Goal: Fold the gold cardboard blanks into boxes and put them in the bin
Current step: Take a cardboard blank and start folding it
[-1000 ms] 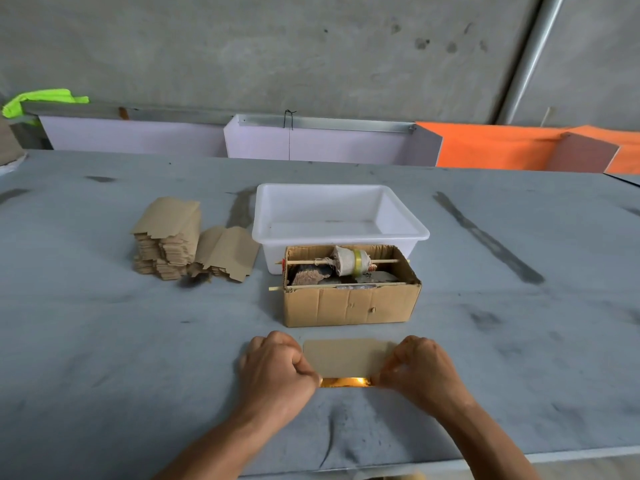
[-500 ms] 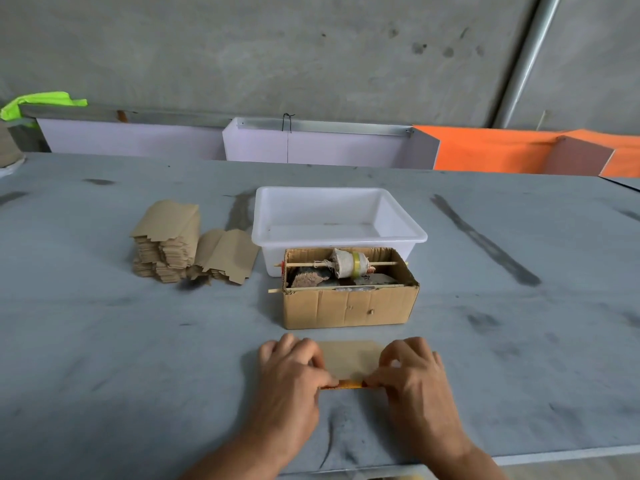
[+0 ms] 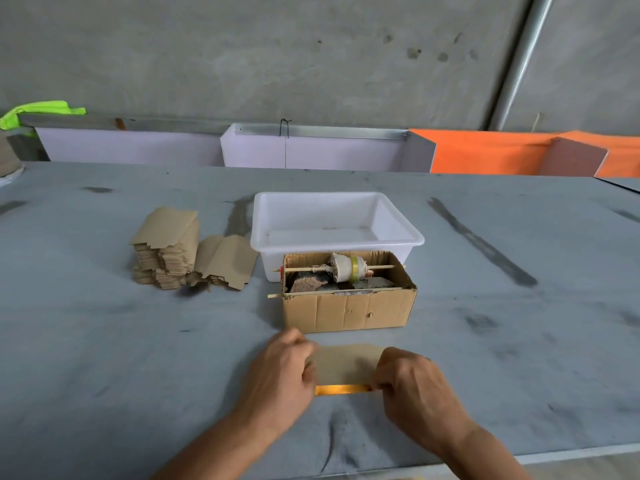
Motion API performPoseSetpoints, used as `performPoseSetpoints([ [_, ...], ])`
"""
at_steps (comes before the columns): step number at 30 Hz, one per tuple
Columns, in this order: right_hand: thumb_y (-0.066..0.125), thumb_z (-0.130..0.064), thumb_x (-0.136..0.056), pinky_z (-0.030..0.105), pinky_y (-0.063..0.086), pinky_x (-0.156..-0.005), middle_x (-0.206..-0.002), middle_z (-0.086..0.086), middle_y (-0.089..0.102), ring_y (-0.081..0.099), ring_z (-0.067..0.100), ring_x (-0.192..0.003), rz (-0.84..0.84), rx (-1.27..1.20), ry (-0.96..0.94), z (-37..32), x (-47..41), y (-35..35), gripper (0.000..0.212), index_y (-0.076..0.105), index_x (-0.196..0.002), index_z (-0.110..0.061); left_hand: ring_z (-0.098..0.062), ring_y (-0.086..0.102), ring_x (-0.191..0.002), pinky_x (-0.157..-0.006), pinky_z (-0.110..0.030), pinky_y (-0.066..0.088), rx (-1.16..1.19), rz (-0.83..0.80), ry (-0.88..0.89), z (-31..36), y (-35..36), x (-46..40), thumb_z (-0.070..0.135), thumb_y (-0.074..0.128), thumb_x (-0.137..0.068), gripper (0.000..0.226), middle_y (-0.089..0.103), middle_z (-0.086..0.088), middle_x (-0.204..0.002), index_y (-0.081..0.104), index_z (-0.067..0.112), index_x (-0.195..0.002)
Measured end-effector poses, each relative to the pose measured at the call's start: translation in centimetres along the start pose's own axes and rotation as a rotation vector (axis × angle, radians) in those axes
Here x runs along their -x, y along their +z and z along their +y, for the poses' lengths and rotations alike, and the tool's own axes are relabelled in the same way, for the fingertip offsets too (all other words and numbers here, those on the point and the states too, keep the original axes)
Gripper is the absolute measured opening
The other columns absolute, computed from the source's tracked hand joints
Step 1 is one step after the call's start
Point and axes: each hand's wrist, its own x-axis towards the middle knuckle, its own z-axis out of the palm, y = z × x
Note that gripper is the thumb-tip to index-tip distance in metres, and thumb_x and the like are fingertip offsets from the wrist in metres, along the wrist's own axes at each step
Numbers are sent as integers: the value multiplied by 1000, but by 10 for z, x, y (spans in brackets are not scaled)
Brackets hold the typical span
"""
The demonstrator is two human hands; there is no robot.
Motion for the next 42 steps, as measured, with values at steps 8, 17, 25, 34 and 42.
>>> performPoseSetpoints([
  [8, 45, -18, -89, 28, 46, -73, -99, -3, 60, 59, 20, -85, 6, -47, 79, 3, -14, -2, 24, 68, -94, -18, -21, 47, -112, -91, -29, 37, -206, -138, -103, 9, 13, -23, 26, 51, -96, 26, 49, -3, -120, 50, 16, -120],
  [17, 44, -18, -96, 30, 45, -73, -110, -3, 54, 58, 20, -90, 7, -127, -22, 5, -37, 13, 24, 67, -105, -19, -17, 51, -105, -85, -26, 38, -28, -73, -159, 3, 10, -30, 21, 63, -86, 10, 57, 3, -106, 60, 23, -96],
  [25, 57, -13, -89, 23, 43, -81, -105, -3, 65, 54, 15, -100, -18, -180, -2, 12, -49, 9, 19, 72, -97, -22, -11, 53, -91, -69, -18, 33, 76, -41, -124, -10, 10, -31, 19, 66, -86, 3, 50, 10, -85, 67, 21, -88],
  [34, 57, -3, -87, 22, 43, -79, -97, 1, 64, 52, 18, -96, 5, -197, -142, 15, -46, 12, 20, 72, -93, -15, -9, 49, -88, -73, -17, 36, 92, -44, 34, -12, 6, -31, 12, 63, -86, 16, 48, 12, -78, 72, 23, -94],
  [42, 61, -3, -64, 25, 42, -46, -58, -3, 55, 54, 19, -56, 223, 206, -450, 1, -37, 2, 19, 62, -54, -19, -20, 60, -67, -53, -25, 49, -187, -32, 418, -4, -9, -25, -3, 79, -57, 20, 58, -1, -64, 73, 14, -65],
])
